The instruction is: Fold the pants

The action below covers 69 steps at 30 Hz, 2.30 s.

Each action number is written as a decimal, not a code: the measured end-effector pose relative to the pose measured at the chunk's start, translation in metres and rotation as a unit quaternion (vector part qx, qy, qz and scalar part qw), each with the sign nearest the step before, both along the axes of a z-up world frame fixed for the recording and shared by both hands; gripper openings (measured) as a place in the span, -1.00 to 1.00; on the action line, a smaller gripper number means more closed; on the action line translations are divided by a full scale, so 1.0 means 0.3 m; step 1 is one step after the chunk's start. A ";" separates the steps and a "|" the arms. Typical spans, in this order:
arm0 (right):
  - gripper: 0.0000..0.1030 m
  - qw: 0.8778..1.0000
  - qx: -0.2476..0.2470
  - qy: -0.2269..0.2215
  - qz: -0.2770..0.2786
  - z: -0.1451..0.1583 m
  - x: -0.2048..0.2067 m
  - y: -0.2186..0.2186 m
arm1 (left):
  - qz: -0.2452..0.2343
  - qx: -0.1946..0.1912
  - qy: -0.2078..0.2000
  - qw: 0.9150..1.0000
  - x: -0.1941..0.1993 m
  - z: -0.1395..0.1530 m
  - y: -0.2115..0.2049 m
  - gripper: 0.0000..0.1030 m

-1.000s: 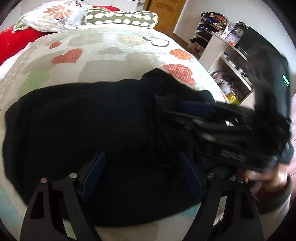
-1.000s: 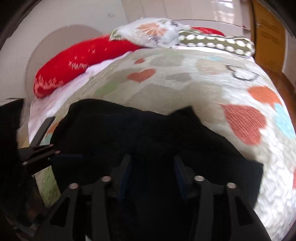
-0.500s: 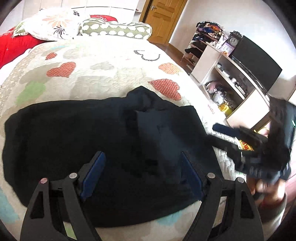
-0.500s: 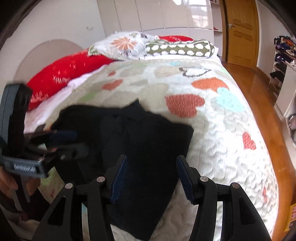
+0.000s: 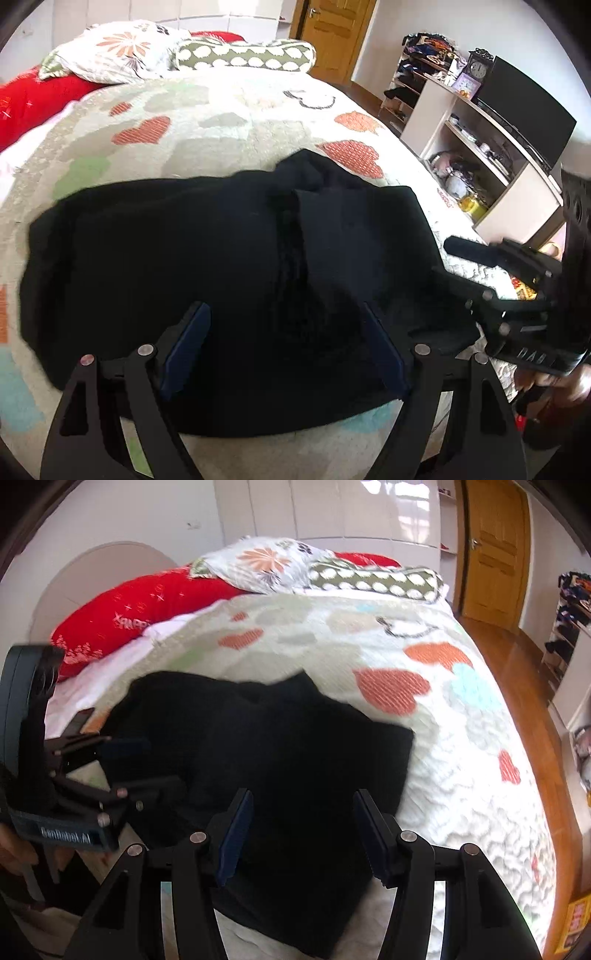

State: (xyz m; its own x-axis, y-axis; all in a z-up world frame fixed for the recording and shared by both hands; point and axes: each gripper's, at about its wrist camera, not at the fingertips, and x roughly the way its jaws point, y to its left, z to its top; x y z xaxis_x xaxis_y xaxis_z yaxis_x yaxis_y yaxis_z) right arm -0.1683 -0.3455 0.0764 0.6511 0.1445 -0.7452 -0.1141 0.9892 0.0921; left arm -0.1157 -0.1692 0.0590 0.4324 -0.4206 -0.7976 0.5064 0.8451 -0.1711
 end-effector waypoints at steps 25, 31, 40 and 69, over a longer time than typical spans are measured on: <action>0.11 0.998 -0.011 0.044 0.049 -0.092 0.095 0.200 | 0.089 -0.013 -0.014 0.996 0.011 0.038 0.278 0.60; 0.12 0.998 -0.016 0.030 0.055 -0.017 0.107 0.227 | 0.101 -0.016 -0.010 0.995 0.004 0.037 0.327 0.60; 0.23 0.995 -0.007 0.013 0.104 0.035 0.217 0.371 | 0.134 -0.033 -0.005 0.990 0.004 0.039 0.428 0.61; -0.03 0.965 0.003 0.078 0.250 -0.134 0.690 0.769 | 0.203 -0.133 0.052 0.969 0.127 -0.105 0.561 0.69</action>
State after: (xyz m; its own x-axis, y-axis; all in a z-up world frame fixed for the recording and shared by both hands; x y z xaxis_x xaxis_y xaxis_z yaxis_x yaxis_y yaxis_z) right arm 0.0387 -0.1147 0.0361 0.3787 0.4160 -0.8268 -0.5611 0.8136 0.1524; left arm -0.0775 -0.0010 0.0276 0.5284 -0.4287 -0.7328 0.1089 0.8902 -0.4423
